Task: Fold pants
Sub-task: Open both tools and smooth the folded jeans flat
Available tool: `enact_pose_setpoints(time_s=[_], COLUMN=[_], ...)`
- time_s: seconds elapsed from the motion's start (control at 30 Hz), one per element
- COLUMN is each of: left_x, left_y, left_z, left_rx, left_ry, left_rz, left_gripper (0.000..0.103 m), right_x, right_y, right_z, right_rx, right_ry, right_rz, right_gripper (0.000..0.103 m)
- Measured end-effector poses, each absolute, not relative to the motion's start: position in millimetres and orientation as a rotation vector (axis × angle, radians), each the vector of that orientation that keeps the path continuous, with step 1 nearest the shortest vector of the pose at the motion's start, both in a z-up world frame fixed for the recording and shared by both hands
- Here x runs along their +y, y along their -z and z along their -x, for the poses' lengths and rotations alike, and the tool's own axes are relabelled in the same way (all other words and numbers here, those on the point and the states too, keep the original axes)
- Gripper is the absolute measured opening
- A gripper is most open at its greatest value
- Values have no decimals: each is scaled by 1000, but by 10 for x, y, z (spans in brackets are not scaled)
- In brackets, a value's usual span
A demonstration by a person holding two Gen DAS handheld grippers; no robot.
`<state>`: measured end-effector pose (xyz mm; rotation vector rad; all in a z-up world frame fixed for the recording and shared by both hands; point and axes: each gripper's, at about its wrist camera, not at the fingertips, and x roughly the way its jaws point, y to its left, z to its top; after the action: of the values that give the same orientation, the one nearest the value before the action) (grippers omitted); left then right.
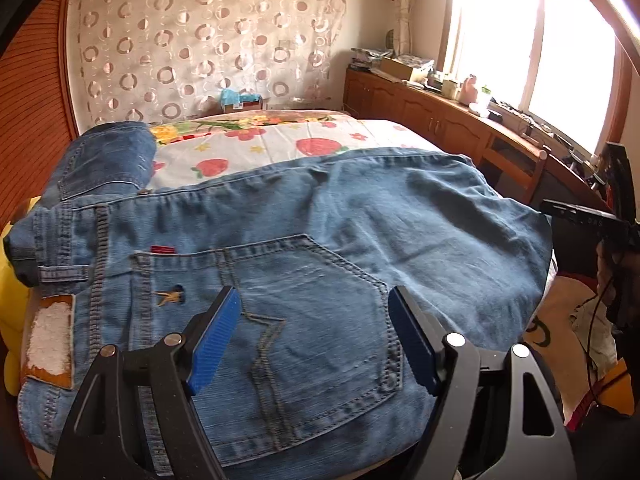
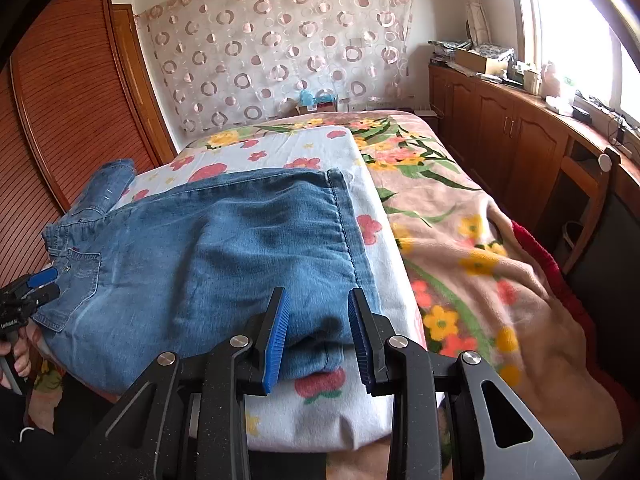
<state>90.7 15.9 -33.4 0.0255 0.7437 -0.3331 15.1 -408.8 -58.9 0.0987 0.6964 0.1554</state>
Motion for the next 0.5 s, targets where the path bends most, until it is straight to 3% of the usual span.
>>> enact_pose_setpoints(time_s=[0.5], left_x=[67], left_y=[555], left_z=[-932], left_rx=[804], left_ry=[332], left_rz=[-13], left_gripper=[77], right_x=[-4088], right_y=[812], right_z=[-279], right_rx=[753], right_ry=[-128], right_rz=[-16], right_gripper=[32])
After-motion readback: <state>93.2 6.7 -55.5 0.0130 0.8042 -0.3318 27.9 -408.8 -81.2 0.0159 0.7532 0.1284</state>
